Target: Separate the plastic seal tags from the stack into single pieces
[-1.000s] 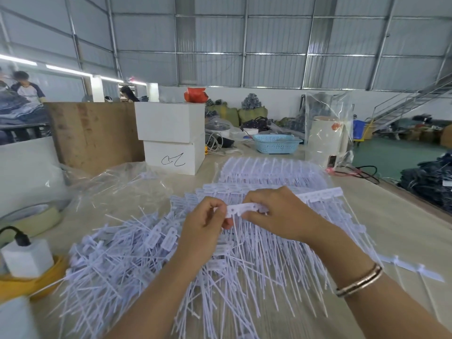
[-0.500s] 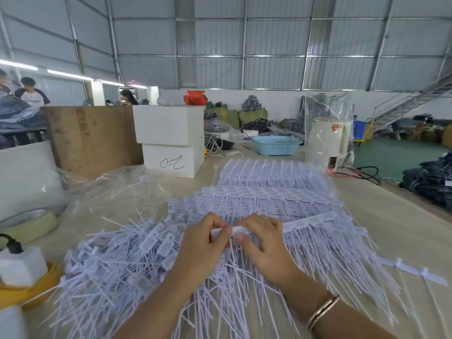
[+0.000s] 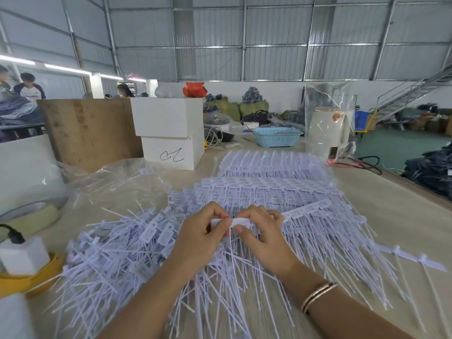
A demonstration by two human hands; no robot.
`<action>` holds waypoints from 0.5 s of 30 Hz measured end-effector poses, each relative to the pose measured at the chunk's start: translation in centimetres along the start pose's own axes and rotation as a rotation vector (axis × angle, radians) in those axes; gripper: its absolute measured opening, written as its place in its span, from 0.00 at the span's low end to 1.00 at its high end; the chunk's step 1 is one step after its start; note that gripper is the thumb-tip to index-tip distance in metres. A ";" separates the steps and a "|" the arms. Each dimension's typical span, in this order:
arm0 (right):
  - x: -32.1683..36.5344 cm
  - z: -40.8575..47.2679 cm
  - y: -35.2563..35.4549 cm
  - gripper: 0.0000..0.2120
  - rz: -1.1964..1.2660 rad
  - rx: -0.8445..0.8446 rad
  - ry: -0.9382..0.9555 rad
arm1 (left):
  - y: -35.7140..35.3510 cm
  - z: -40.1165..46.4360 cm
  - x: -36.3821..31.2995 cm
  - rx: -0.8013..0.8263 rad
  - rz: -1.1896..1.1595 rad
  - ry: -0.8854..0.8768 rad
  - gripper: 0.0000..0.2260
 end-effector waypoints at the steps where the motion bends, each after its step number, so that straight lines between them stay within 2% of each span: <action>1: 0.0 -0.1 0.0 0.08 -0.011 0.012 -0.004 | 0.0 0.0 -0.2 0.005 0.027 -0.023 0.06; 4: 0.2 -0.1 0.1 0.09 -0.031 0.010 0.014 | 0.1 0.0 -0.6 0.009 0.081 -0.042 0.06; 6: 0.5 0.0 0.1 0.08 -0.024 -0.008 0.029 | 0.2 -0.1 -0.5 0.006 0.037 -0.005 0.07; 9: 0.7 0.0 0.2 0.08 -0.005 -0.045 0.054 | 0.1 0.0 0.1 0.013 -0.161 0.091 0.09; 15: 1.1 0.0 0.3 0.05 0.069 -0.117 0.100 | -0.5 0.1 0.2 0.033 -0.444 0.124 0.07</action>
Point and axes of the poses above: each hand's wrist, its own z-axis towards the middle knuckle, its own y-axis out of the back of the hand, x = y × z, the point moved 7 cm from there along z, towards the middle knuckle, and after that the axes turned 15 degrees about x, right-handed, at the moved point
